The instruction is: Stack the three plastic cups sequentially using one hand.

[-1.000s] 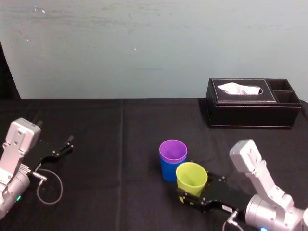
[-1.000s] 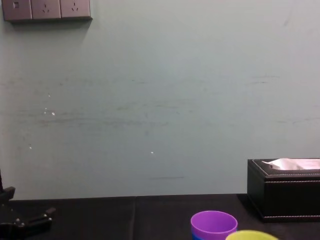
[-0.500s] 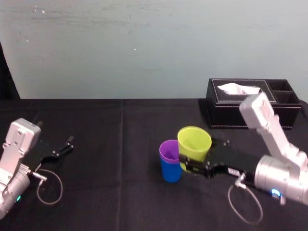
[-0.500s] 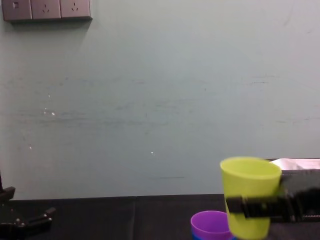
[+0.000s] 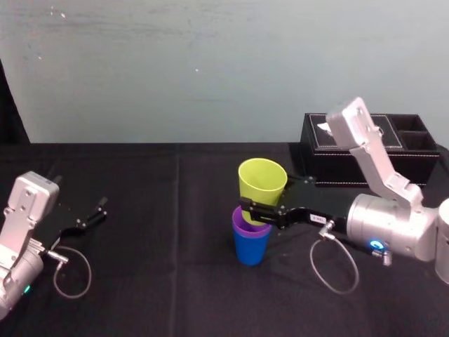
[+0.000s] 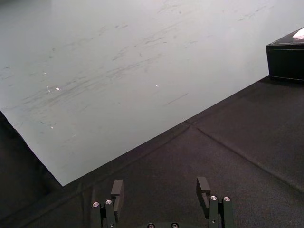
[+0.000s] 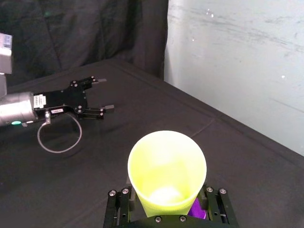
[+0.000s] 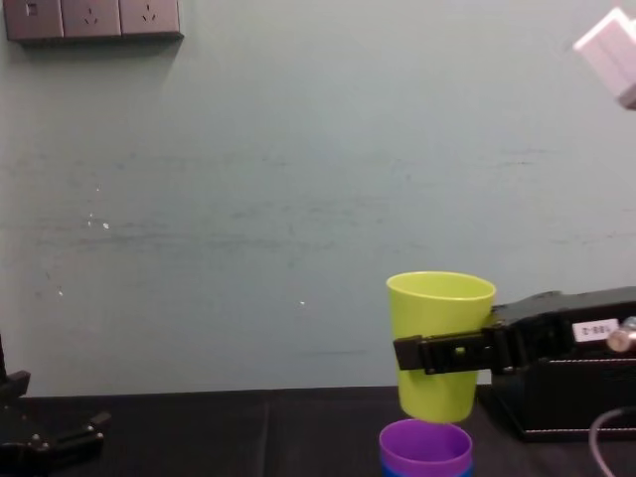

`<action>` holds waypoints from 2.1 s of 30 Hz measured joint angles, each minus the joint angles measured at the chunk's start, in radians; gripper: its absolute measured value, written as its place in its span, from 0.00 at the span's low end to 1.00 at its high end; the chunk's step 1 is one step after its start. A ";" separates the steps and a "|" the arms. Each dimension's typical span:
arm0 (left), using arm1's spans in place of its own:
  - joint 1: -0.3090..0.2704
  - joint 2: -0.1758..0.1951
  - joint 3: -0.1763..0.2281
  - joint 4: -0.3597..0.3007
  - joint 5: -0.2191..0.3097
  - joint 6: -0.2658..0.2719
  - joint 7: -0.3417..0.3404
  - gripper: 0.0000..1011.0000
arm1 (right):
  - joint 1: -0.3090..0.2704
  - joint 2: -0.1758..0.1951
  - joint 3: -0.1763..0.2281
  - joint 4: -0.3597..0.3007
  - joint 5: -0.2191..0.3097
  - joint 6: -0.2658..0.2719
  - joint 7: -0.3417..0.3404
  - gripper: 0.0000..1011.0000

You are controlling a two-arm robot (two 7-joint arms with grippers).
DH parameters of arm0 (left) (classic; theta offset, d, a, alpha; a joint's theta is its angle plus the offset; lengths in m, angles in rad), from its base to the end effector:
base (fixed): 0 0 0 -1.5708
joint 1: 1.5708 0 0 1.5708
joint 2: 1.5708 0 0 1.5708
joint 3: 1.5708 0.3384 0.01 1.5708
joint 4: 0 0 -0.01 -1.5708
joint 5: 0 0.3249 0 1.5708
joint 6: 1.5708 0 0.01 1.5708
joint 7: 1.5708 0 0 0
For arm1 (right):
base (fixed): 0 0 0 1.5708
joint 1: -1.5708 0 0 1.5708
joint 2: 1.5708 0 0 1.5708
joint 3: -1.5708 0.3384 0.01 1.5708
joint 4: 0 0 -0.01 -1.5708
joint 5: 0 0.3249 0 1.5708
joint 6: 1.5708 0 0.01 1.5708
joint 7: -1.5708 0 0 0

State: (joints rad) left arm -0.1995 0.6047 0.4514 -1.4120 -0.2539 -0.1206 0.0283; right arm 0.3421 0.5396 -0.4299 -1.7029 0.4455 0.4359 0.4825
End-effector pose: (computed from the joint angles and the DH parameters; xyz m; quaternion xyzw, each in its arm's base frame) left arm 0.3812 0.1059 -0.3444 0.1415 -0.1325 0.5799 0.7913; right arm 0.4065 -0.0343 -0.2147 -0.1422 0.0185 -0.3406 0.9292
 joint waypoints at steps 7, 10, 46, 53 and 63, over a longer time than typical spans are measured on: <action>0.000 0.000 0.000 0.000 0.000 0.000 0.000 0.99 | 0.053 -0.020 -0.042 0.070 -0.002 -0.021 0.013 0.71; 0.000 0.000 0.000 0.000 0.000 0.000 0.000 0.99 | 0.066 -0.026 -0.053 0.095 -0.001 -0.032 0.013 0.71; 0.000 0.000 0.000 0.000 0.000 0.000 0.000 0.99 | 0.109 -0.057 -0.110 0.246 -0.020 -0.123 0.006 0.71; 0.000 0.000 0.000 0.000 0.000 0.000 0.000 0.99 | 0.109 -0.062 -0.116 0.262 -0.033 -0.128 0.007 0.71; 0.000 0.000 0.000 0.000 0.000 0.000 0.000 0.99 | 0.108 -0.070 -0.116 0.280 -0.039 -0.128 0.012 0.71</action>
State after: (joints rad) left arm -0.1996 0.6047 0.4514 -1.4120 -0.2539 -0.1205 0.0283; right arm 0.4502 0.4699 -0.5463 -1.4227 0.4064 0.3083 0.4940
